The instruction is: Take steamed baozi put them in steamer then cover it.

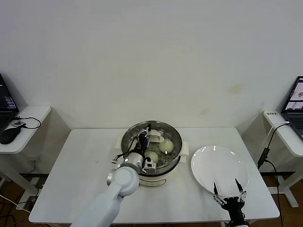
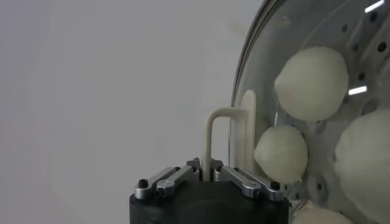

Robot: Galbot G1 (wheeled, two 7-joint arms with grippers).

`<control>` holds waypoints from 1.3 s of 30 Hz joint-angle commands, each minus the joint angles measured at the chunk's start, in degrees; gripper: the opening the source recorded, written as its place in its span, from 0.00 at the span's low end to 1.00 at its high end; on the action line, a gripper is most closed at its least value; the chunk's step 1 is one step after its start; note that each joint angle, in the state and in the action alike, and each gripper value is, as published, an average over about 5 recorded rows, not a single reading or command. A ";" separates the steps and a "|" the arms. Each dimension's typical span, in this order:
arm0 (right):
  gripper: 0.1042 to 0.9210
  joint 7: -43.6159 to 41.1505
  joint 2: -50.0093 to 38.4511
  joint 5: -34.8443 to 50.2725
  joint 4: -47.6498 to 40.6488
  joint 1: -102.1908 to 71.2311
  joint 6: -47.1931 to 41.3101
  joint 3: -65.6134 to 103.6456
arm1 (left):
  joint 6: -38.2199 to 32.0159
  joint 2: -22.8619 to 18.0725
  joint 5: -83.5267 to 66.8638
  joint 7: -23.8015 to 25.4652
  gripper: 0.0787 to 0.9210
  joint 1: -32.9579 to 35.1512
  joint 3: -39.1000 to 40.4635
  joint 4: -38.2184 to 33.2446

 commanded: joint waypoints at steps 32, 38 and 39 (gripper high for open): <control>0.88 -0.72 -2.35 1.88 -0.09 -1.20 0.04 -3.44 | -24.55 3.05 -84.59 -24.42 0.88 53.47 -39.60 -28.57; 0.88 -2.22 -7.85 7.85 3.05 -4.95 -5.49 -7.13 | -29.20 1.13 -90.06 -24.27 0.88 59.80 -39.45 -27.44; 0.88 -2.49 -8.61 8.79 4.05 -5.66 -6.86 -7.84 | -29.70 0.56 -89.63 -24.59 0.88 59.94 -39.09 -26.81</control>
